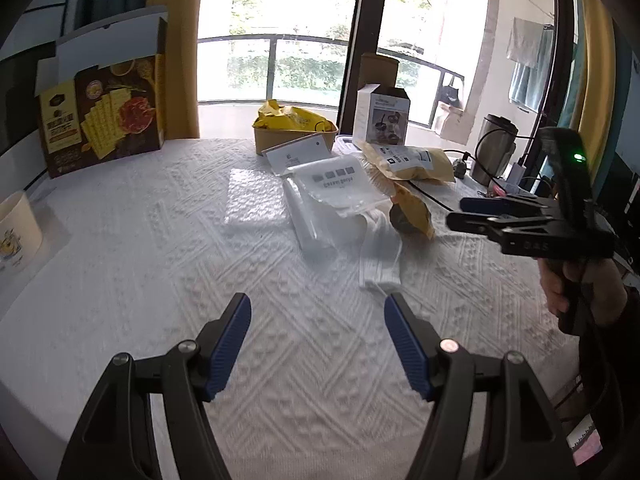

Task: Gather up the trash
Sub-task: 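Move both tools back over the table toward the remaining trash, then grasp the orange snack packet with the right gripper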

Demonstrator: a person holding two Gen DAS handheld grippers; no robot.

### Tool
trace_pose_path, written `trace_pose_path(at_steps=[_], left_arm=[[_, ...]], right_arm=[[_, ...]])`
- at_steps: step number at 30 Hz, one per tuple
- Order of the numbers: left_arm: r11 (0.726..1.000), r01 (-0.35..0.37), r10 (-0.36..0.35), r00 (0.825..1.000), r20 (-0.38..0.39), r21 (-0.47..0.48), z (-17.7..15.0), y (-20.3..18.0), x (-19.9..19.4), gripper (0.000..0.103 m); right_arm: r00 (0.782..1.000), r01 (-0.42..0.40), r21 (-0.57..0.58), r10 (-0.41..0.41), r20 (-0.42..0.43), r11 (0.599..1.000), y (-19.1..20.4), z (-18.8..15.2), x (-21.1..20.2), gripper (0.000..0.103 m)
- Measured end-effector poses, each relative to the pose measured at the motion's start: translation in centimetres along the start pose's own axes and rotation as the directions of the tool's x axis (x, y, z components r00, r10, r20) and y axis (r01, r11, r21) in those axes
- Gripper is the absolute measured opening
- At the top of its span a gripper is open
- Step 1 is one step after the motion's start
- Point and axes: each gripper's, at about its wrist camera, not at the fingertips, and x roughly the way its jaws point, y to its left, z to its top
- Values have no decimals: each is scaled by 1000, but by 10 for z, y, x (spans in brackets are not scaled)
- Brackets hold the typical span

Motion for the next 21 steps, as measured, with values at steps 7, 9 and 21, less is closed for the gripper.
trace_pose_path(at_steps=[7, 9, 21], left_arm=[[999, 44, -44, 999, -25, 23, 31, 3, 34, 69], [998, 64, -63, 997, -44, 21, 39, 3, 46, 69], [994, 108, -104, 988, -111, 34, 66, -1, 100, 69]], right_arm=[[999, -20, 50, 22, -35, 999, -19, 16, 34, 55], [998, -27, 66, 30, -50, 997, -21, 18, 45, 55], [997, 15, 50, -11, -73, 999, -26, 17, 63, 27]])
